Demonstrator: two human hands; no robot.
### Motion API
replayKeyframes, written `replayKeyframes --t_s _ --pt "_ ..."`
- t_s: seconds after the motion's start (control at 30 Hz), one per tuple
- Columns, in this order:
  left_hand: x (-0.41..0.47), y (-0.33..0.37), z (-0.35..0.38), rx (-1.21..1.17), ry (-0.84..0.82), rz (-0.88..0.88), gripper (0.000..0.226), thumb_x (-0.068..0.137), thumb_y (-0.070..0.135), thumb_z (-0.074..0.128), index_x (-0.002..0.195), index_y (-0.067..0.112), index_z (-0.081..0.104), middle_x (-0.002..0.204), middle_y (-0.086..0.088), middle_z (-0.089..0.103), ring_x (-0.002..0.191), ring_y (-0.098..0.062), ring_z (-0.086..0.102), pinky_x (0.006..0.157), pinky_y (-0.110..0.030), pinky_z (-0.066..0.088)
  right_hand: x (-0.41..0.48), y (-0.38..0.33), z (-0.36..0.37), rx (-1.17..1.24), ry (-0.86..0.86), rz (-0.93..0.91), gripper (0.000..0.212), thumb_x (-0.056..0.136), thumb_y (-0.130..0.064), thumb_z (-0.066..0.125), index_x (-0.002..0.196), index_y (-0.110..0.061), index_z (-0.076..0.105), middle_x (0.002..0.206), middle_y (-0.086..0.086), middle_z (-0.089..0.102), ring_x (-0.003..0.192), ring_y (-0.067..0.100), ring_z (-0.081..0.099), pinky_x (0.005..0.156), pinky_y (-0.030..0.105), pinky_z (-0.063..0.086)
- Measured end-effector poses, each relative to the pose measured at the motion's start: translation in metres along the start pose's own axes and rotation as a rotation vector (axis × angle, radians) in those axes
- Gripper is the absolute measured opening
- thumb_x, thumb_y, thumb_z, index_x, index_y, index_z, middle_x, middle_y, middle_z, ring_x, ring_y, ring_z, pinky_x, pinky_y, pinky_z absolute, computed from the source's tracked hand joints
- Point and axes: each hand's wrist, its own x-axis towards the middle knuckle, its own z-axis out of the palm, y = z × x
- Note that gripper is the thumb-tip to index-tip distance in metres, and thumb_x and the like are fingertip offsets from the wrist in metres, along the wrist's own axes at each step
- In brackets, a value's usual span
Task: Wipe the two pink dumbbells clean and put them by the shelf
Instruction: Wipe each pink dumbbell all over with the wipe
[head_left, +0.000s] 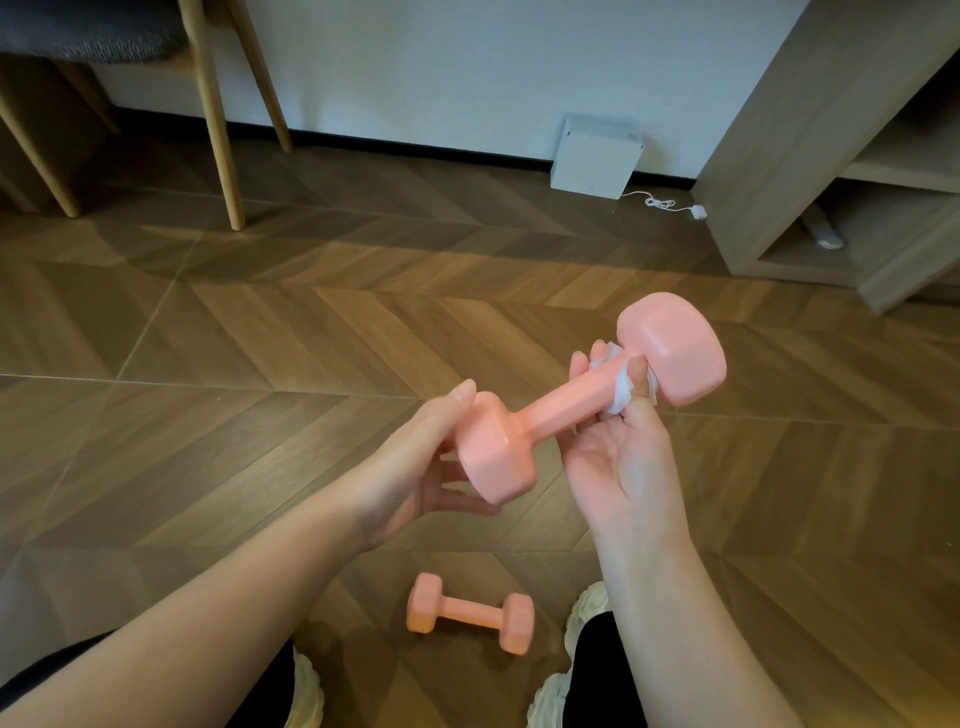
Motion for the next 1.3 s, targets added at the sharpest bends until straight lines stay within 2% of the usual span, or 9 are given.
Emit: replayKeyframes --t_s 0.17,0.33,0.47,0.53,0.63,0.77,0.9,1.03,1.3 --pt "0.000 0.001 0.005 0.070 0.040 0.088 0.051 0.079 0.050 0.058 0.116 0.015 0.063 0.108 -0.011 0.064 0.094 -0.021 0.063 0.077 -0.036 0.056 -0.001 0.000 -0.003 -0.021 -0.041 0.004 0.048 0.090 -0.023 0.064 0.137 -0.021 0.054 0.123 0.005 0.071 0.109 0.019 0.070 0.106 0.048 0.045" --pt "-0.003 0.004 -0.009 0.695 0.219 0.678 0.062 0.069 0.053 0.073 0.123 0.031 0.053 0.118 0.018 0.061 0.111 0.001 0.057 0.090 -0.014 0.045 0.000 -0.002 -0.003 -0.026 -0.084 0.014 0.042 0.089 -0.024 0.064 0.130 -0.018 0.060 0.128 0.006 0.067 0.111 0.018 0.069 0.105 0.049 0.046" --pt "-0.004 0.004 -0.016 1.150 0.251 1.095 0.088 0.071 0.049 0.082 0.140 0.011 0.042 0.135 -0.005 0.046 0.127 -0.007 0.043 0.105 -0.016 0.036 0.001 0.000 -0.002 -0.022 -0.052 0.023 0.038 0.095 -0.022 0.061 0.132 -0.018 0.058 0.128 0.007 0.068 0.107 0.018 0.070 0.104 0.048 0.046" --pt "-0.001 -0.001 -0.016 1.060 0.232 1.010 0.093 0.070 0.048 0.083 0.144 0.017 0.036 0.137 -0.002 0.044 0.129 -0.005 0.043 0.105 -0.016 0.037 0.000 0.000 -0.001 -0.021 -0.031 0.014 0.039 0.094 -0.022 0.062 0.133 -0.018 0.058 0.124 0.007 0.070 0.104 0.018 0.072 0.103 0.047 0.047" --pt "-0.002 -0.002 -0.004 0.509 0.177 0.474 0.091 0.072 0.057 0.073 0.147 0.026 0.033 0.136 -0.001 0.051 0.111 0.000 0.060 0.090 -0.023 0.053 -0.002 -0.002 -0.001 -0.011 0.005 -0.002 0.043 0.088 -0.021 0.066 0.130 -0.016 0.059 0.110 0.005 0.075 0.101 0.018 0.073 0.103 0.046 0.048" --pt "-0.003 0.005 0.001 -0.067 -0.122 -0.083 0.082 0.077 0.072 0.041 0.136 0.017 0.053 0.113 -0.023 0.064 0.084 -0.029 0.069 0.064 -0.040 0.061 -0.003 -0.005 0.000 0.037 -0.003 0.004 0.066 0.070 -0.026 0.073 0.133 -0.016 0.058 0.106 0.005 0.076 0.097 0.019 0.074 0.085 0.041 0.057" --pt "-0.001 0.006 0.003 -0.048 -0.125 0.047 0.075 0.077 0.061 0.062 0.133 0.012 0.052 0.110 -0.019 0.062 0.084 -0.026 0.067 0.068 -0.035 0.059 -0.002 -0.005 -0.001 0.044 -0.026 0.010 0.069 0.070 -0.026 0.073 0.136 -0.017 0.056 0.115 0.006 0.072 0.101 0.019 0.073 0.080 0.041 0.059" --pt "-0.005 0.004 -0.002 0.496 0.000 0.534 0.065 0.075 0.042 0.072 0.133 0.028 0.048 0.117 0.018 0.058 0.108 -0.005 0.060 0.085 -0.025 0.053 0.000 -0.006 -0.002 0.023 -0.042 0.027 0.056 0.080 -0.027 0.070 0.134 -0.017 0.059 0.117 0.005 0.071 0.103 0.018 0.072 0.096 0.045 0.053" --pt "-0.008 -0.001 -0.006 1.114 0.138 1.008 0.081 0.076 0.022 0.085 0.144 0.009 0.042 0.143 -0.010 0.041 0.137 -0.017 0.041 0.110 -0.025 0.037 -0.003 -0.004 0.001 -0.057 -0.055 0.012 0.058 0.073 -0.034 0.069 0.128 -0.021 0.059 0.126 0.007 0.068 0.107 0.019 0.071 0.103 0.050 0.048"
